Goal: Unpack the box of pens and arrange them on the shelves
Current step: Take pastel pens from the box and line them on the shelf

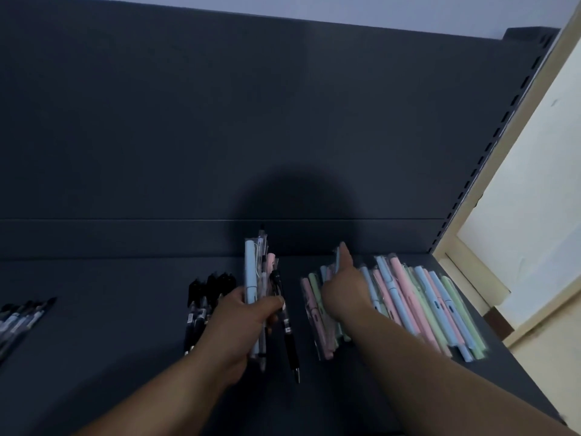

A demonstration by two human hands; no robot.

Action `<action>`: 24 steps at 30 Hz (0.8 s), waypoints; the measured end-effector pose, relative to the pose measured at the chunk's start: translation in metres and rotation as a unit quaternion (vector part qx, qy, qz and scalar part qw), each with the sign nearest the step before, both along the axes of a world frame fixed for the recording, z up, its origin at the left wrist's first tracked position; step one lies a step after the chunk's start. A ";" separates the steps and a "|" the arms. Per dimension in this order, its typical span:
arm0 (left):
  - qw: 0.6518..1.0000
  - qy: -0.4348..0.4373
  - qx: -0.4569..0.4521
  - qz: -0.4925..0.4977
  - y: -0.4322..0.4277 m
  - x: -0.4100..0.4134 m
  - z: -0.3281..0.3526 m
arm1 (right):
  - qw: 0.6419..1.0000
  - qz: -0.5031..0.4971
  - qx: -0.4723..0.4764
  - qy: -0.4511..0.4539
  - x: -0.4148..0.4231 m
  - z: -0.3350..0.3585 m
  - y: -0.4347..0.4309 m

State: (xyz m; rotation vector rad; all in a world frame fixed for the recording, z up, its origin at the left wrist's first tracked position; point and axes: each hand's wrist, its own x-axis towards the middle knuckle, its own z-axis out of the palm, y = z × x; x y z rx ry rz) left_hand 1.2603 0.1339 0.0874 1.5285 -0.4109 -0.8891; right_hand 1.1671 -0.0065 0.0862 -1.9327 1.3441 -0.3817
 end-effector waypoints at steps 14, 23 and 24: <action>1.000 0.014 0.008 -0.027 -0.002 0.001 0.007 | 0.964 0.138 -0.137 0.183 -0.018 -0.024 0.020; 0.996 0.046 0.008 -0.075 0.002 -0.004 0.014 | 0.991 0.074 -0.006 -0.110 -0.028 0.017 0.043; 0.996 0.041 0.007 -0.076 0.002 -0.005 0.014 | 0.989 0.080 0.049 -0.116 -0.030 0.021 0.046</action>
